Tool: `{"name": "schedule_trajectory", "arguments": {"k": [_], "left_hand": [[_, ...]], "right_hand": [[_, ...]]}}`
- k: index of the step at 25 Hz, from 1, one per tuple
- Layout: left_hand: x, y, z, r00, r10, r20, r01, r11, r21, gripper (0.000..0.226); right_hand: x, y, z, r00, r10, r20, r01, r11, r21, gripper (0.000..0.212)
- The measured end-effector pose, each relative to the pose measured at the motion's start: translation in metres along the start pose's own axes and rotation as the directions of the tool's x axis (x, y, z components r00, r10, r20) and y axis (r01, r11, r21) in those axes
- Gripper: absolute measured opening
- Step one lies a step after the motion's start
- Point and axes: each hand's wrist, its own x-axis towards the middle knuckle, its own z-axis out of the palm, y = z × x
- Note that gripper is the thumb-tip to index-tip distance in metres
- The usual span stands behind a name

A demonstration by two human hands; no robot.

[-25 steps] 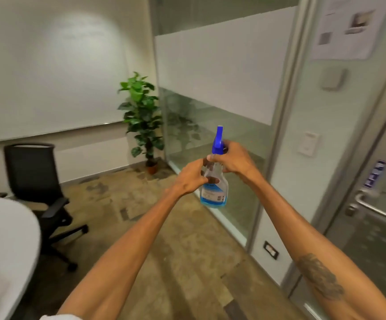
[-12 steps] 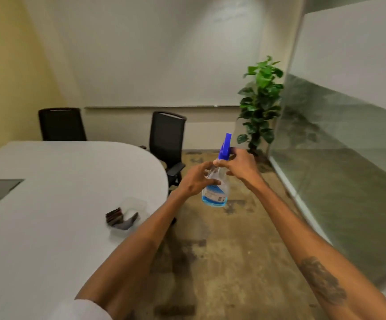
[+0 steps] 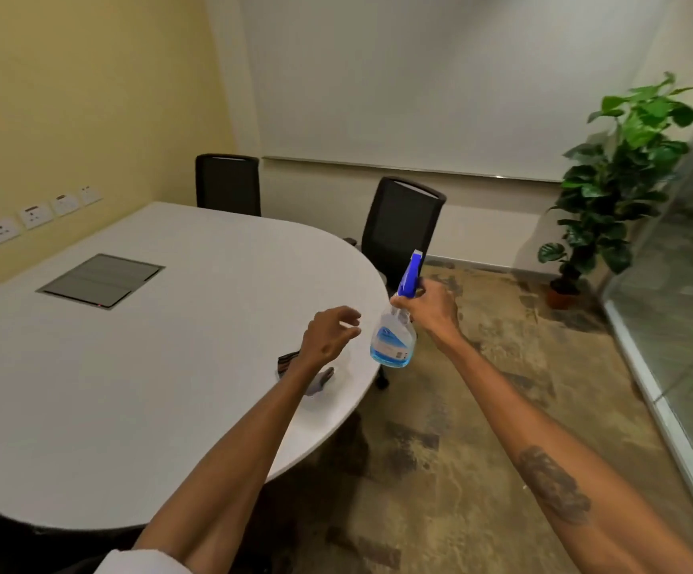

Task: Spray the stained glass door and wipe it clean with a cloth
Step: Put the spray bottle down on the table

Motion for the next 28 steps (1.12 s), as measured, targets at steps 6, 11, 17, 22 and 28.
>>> {"name": "schedule_trajectory", "arguments": {"k": [6, 11, 17, 22, 28], "left_hand": [[0.035, -0.072, 0.022, 0.984, -0.177, 0.025, 0.171, 0.973, 0.153, 0.02], [0.059, -0.107, 0.032, 0.959, -0.28, 0.038, 0.269, 0.945, 0.187, 0.026], [0.074, -0.155, 0.036, 0.909, -0.406, 0.093, 0.382, 0.902, 0.199, 0.027], [0.091, -0.184, 0.032, 0.891, -0.421, 0.169, 0.389, 0.9, 0.196, 0.029], [0.106, -0.215, 0.032, 0.863, -0.433, 0.261, 0.378, 0.895, 0.235, 0.032]], "right_hand": [[0.086, 0.032, 0.062, 0.993, 0.082, 0.086, -0.083, 0.997, 0.005, 0.038], [0.141, 0.061, 0.106, 0.982, 0.133, 0.131, -0.132, 0.991, -0.015, 0.033], [0.17, 0.088, 0.162, 0.972, 0.156, 0.179, -0.145, 0.987, -0.07, 0.028], [0.18, 0.111, 0.2, 0.963, 0.171, 0.207, -0.161, 0.985, -0.065, 0.032], [0.19, 0.124, 0.225, 0.955, 0.215, 0.206, -0.211, 0.977, -0.041, 0.038]]}}
